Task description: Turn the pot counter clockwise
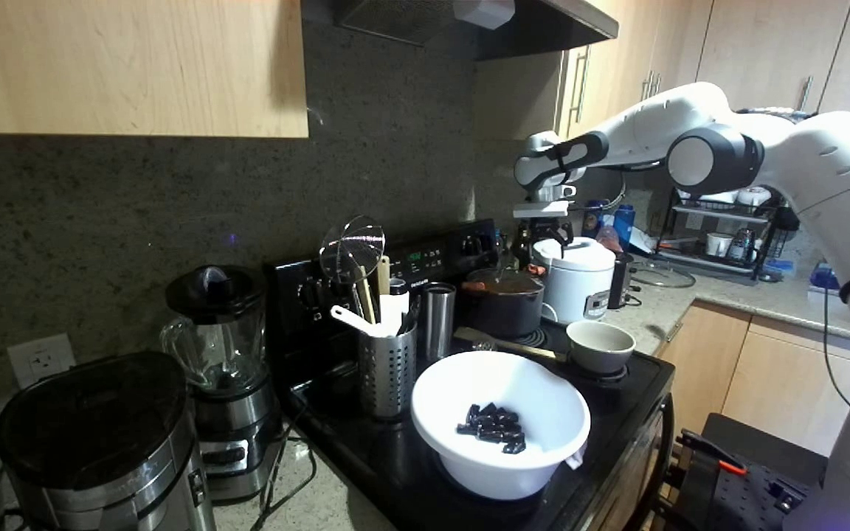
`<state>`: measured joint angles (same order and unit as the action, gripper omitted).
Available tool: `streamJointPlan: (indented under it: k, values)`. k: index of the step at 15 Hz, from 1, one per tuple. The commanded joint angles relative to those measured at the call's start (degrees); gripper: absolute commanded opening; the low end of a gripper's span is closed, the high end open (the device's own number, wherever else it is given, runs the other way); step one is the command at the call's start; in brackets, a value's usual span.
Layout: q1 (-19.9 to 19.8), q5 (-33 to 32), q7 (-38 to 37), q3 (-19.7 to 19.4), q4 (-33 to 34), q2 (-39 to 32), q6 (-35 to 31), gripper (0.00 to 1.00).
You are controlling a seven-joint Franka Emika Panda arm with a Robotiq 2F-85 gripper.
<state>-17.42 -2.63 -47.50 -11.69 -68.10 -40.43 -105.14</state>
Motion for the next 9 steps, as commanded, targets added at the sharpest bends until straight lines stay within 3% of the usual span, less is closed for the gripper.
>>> streamJointPlan:
  k: [1, 9]
  values:
    - [-0.3, 0.0, 9.2, -0.8, 5.5, -3.8, 3.0, 1.00]
    - [-2.0, -0.3, 18.7, -0.7, 12.8, -10.0, 1.8, 1.00]
